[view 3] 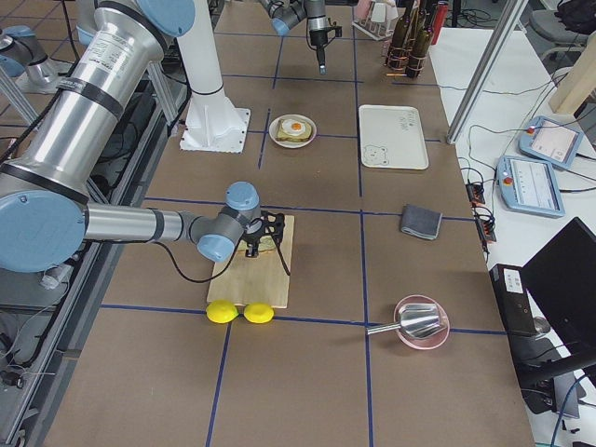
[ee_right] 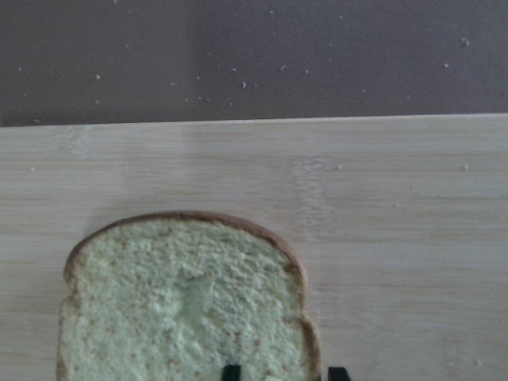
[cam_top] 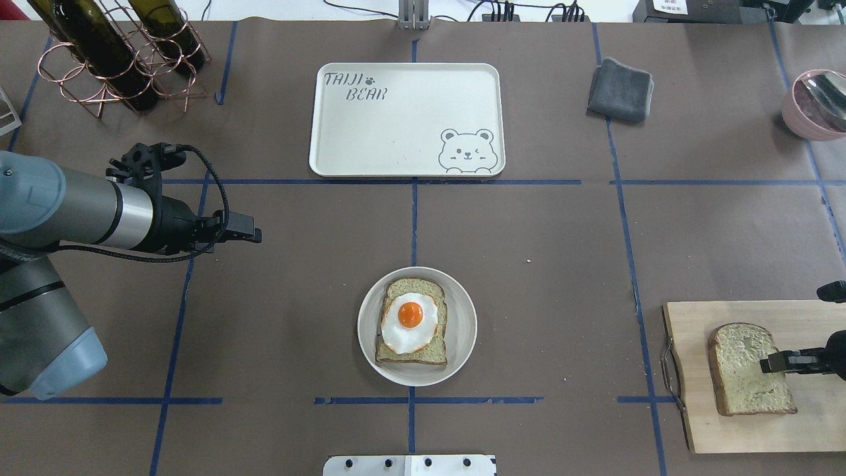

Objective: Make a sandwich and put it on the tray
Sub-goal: 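Slide the right gripper under the bread slice and grasp it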

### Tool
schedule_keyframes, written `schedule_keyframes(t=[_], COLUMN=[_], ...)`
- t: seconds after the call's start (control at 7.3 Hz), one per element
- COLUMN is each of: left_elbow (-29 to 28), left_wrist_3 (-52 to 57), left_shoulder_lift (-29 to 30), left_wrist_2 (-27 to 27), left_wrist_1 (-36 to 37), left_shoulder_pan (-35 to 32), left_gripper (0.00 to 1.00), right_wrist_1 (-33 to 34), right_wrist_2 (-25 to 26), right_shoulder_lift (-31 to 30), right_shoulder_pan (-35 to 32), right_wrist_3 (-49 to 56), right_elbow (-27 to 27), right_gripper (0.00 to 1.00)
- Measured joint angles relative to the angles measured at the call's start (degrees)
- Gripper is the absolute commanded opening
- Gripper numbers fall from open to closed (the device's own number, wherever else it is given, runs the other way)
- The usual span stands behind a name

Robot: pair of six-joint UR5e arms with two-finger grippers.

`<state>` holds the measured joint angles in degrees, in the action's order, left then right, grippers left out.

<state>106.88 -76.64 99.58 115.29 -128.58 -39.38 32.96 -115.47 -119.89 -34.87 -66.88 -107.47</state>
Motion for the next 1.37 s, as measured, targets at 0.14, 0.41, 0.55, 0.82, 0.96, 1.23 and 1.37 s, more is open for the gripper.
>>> schedule_keyframes(t=[0.14, 0.41, 0.55, 0.82, 0.96, 1.23, 1.37], left_elbow=[-0.03, -0.08, -0.12, -0.23, -0.28, -0.29, -0.32], left_wrist_3=[0.0, 0.0, 0.02, 0.08, 0.08, 0.09, 0.09], left_shoulder_lift=[0.0, 0.0, 0.0, 0.0, 0.0, 0.0, 0.02], left_wrist_2=[-0.03, -0.01, 0.01, -0.04, -0.06, -0.03, -0.05], left_wrist_1=[0.0, 0.0, 0.0, 0.04, 0.02, 0.06, 0.08], left_shoulder_pan=[0.01, 0.08, 0.08, 0.09, 0.09, 0.09, 0.12], left_gripper=[1.0, 1.0, 1.0, 1.0, 1.0, 1.0, 1.0], right_wrist_1=[0.0, 0.01, 0.0, 0.0, -0.3, -6.12, -8.84], right_wrist_2=[0.06, 0.27, 0.27, -0.02, -0.68, -7.38, -12.12], right_shoulder_lift=[-0.11, -0.06, 0.01, 0.14, 0.2, 0.41, 1.06], right_shoulder_pan=[0.0, 0.1, 0.14, 0.14, -0.13, -4.72, -9.02], right_wrist_3=[0.0, -0.04, -0.02, 0.01, 0.19, 0.45, 0.47], right_elbow=[0.06, 0.21, 0.21, 0.06, -0.59, -1.09, -1.06], right_gripper=[0.23, 0.0, 0.0, 0.0, 0.0, 0.0, 0.0])
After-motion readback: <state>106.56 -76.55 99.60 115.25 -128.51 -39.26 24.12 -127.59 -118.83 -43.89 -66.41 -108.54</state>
